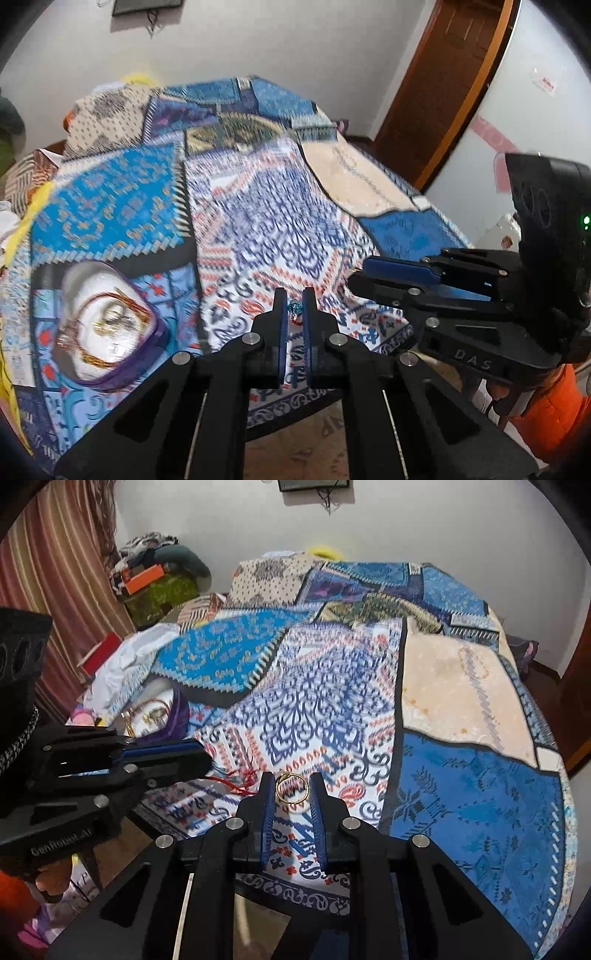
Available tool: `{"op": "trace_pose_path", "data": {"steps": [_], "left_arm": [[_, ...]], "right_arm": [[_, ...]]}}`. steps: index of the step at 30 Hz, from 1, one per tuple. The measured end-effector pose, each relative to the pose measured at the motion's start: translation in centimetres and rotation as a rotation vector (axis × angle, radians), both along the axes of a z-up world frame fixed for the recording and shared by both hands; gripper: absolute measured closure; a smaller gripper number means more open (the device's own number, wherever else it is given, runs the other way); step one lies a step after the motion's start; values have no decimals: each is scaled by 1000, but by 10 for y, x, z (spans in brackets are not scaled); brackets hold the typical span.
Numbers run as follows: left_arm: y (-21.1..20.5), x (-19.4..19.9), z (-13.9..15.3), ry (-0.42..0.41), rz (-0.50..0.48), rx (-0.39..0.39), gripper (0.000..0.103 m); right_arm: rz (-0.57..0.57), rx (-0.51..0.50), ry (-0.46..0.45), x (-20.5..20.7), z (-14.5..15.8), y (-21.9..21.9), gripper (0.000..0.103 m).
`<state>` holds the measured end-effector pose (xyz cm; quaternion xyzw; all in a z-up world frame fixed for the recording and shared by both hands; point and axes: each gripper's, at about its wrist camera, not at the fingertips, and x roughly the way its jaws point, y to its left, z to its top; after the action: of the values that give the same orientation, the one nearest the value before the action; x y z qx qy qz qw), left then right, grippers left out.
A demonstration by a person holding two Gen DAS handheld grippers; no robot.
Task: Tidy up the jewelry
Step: 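Carry both pieces over the heart tin and lower them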
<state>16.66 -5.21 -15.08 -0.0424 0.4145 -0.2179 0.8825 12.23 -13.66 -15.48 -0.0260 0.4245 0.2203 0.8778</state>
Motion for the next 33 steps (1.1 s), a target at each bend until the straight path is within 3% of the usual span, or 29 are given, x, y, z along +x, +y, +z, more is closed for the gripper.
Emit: {"op": "trace_pose_path", "data": {"steps": [8, 18, 33], "left_arm": [[46, -10, 37, -105, 115, -15, 97], [115, -20, 63, -190, 254, -36, 97], [142, -9, 28, -95, 277, -62, 97]], "right_arm": [[24, 39, -83, -3, 34, 23, 86], [115, 91, -124, 6, 52, 79, 86], [233, 74, -5, 24, 12, 139, 86]]}}
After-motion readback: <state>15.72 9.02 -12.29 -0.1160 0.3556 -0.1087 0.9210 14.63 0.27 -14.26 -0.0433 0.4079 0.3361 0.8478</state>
